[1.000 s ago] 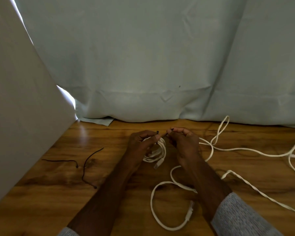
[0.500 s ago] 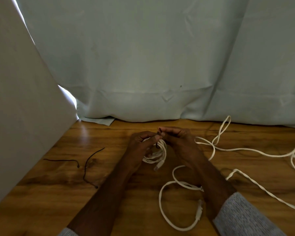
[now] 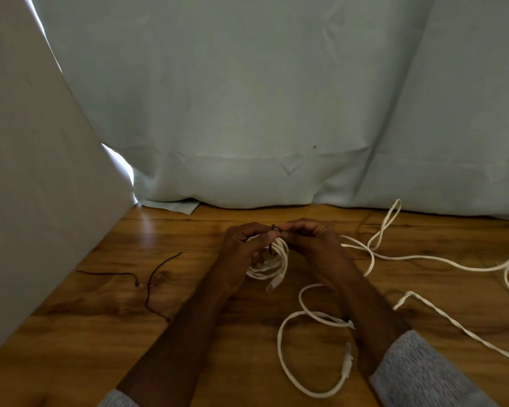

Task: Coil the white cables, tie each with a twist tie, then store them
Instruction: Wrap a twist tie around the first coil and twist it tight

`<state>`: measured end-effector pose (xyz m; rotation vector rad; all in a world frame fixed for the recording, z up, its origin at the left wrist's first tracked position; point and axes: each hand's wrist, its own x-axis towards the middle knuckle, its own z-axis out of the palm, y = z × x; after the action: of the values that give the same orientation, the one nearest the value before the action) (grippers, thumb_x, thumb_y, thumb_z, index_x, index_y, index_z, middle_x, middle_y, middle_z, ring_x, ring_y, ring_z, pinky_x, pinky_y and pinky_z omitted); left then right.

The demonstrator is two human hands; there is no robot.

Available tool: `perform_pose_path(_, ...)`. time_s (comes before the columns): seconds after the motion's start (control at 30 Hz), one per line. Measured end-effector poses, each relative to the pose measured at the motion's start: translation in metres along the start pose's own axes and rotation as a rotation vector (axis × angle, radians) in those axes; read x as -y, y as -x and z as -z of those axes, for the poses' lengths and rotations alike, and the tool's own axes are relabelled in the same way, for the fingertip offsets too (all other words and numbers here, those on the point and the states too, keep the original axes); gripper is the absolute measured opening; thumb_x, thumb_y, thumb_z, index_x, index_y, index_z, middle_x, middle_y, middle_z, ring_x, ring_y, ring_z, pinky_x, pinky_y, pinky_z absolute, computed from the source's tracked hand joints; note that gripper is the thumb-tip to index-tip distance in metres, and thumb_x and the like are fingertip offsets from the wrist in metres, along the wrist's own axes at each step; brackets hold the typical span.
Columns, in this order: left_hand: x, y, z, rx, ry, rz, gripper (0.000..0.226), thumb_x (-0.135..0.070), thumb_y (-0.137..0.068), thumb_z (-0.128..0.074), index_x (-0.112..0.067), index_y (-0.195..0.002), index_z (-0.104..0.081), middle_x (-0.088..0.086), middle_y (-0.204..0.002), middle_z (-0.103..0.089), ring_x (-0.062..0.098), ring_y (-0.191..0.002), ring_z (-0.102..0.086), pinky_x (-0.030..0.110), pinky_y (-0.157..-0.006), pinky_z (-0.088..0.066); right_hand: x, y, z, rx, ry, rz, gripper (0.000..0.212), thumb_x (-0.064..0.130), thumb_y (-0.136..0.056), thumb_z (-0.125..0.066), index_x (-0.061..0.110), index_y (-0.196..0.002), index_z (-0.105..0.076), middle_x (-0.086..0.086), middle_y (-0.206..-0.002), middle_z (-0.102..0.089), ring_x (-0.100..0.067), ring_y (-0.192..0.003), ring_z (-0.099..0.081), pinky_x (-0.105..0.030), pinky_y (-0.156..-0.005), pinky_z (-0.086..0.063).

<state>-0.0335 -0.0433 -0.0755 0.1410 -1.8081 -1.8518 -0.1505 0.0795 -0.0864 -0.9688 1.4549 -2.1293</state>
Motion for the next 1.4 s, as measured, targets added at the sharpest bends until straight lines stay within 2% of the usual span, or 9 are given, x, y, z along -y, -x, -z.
perform_pose_path(0.2,-0.0003,0.0011,-0.0006,0.002,-0.002,0.020,0.017,-0.002,-0.092,-0.061,-0.008,-0.086,-0.076,0.001,-0.078,-0.074,0.007,-0.044,-0.051,0.020,-0.041,-0.037,0.0009,0.0011,-0.0007,0.011,-0.015,-0.004,0.017,-0.005,-0.076,-0.074,0.006,-0.088,-0.078,-0.018,-0.094,-0.076,-0.030,-0.088,-0.073,-0.039,-0.082,-0.059)
perform_pose_path(0.4,0.0008,0.0010,0.0004,0.008,-0.024,0.026,0.022,-0.008,-0.092,-0.063,-0.020,-0.084,-0.080,0.002,-0.079,-0.073,0.016,-0.054,-0.055,0.024,-0.048,-0.038,0.0021,0.0018,-0.0031,0.017,-0.031,-0.003,0.017,0.001,-0.071,-0.075,0.011,-0.084,-0.080,-0.014,-0.091,-0.077,-0.026,-0.085,-0.074,-0.034,-0.078,-0.059)
perform_pose_path(0.53,-0.0013,0.0012,-0.0003,0.009,-0.009,0.021,0.027,-0.007,-0.093,-0.062,-0.023,-0.080,-0.079,0.004,-0.083,-0.075,0.011,-0.051,-0.055,0.023,-0.044,-0.039,-0.0010,0.0010,-0.0001,0.007,0.009,-0.018,0.018,0.003,-0.071,-0.075,0.009,-0.087,-0.079,-0.016,-0.092,-0.077,-0.028,-0.085,-0.073,-0.037,-0.079,-0.059)
perform_pose_path(0.73,0.0003,0.0009,-0.0009,0.007,-0.003,0.035,0.025,-0.007,-0.092,-0.063,-0.021,-0.081,-0.079,0.007,-0.083,-0.075,0.014,-0.056,-0.058,0.023,-0.044,-0.040,-0.0003,0.0019,-0.0019,0.007,-0.026,-0.027,0.019,-0.008,-0.077,-0.070,0.005,-0.089,-0.077,-0.015,-0.090,-0.077,-0.028,-0.083,-0.073,-0.036,-0.078,-0.059)
perform_pose_path(0.93,0.0047,-0.0004,0.0002,0.003,-0.018,0.045,0.015,-0.008,-0.092,-0.063,-0.010,-0.091,-0.077,0.010,-0.081,-0.070,0.011,-0.054,-0.057,0.021,-0.043,-0.039,0.0007,0.0025,-0.0042,0.008,-0.066,-0.032,0.019,-0.015,-0.081,-0.065,-0.003,-0.094,-0.073,-0.014,-0.090,-0.077,-0.026,-0.083,-0.073,-0.033,-0.078,-0.060)
perform_pose_path(1.1,0.0067,-0.0022,0.0015,0.014,-0.002,0.016,0.020,-0.009,-0.093,-0.062,-0.017,-0.085,-0.079,0.030,-0.092,-0.068,0.015,-0.049,-0.050,0.022,-0.044,-0.037,0.0003,0.0023,-0.0035,-0.011,-0.048,-0.037,0.019,-0.012,-0.078,-0.068,-0.001,-0.091,-0.075,-0.014,-0.089,-0.077,-0.026,-0.083,-0.074,-0.034,-0.078,-0.060)
perform_pose_path(1.17,0.0058,-0.0019,0.0012,0.023,0.000,0.012,0.024,-0.007,-0.093,-0.061,-0.020,-0.082,-0.079,0.026,-0.086,-0.068,0.012,-0.047,-0.049,0.021,-0.043,-0.036,0.0003,0.0026,-0.0030,-0.009,-0.041,-0.037,0.021,-0.011,-0.078,-0.068,0.005,-0.087,-0.077,-0.015,-0.089,-0.077,-0.027,-0.083,-0.074,-0.036,-0.078,-0.060)
perform_pose_path(1.27,0.0036,-0.0007,0.0008,0.036,0.013,0.009,0.031,-0.004,-0.093,-0.059,-0.023,-0.079,-0.079,0.005,-0.075,-0.071,0.005,-0.044,-0.050,0.020,-0.042,-0.036,0.0006,0.0032,-0.0029,0.006,-0.033,-0.035,0.022,-0.009,-0.078,-0.069,0.009,-0.085,-0.079,-0.015,-0.090,-0.077,-0.028,-0.085,-0.073,-0.036,-0.078,-0.060)
perform_pose_path(1.4,0.0021,0.0005,0.0014,0.032,0.007,0.011,0.026,-0.005,-0.093,-0.060,-0.019,-0.081,-0.078,-0.001,-0.073,-0.071,0.005,-0.044,-0.051,0.020,-0.042,-0.036,0.0000,0.0031,-0.0041,0.007,-0.044,-0.037,0.025,-0.012,-0.081,-0.067,0.009,-0.085,-0.079,-0.014,-0.089,-0.077,-0.028,-0.084,-0.073,-0.036,-0.079,-0.060)
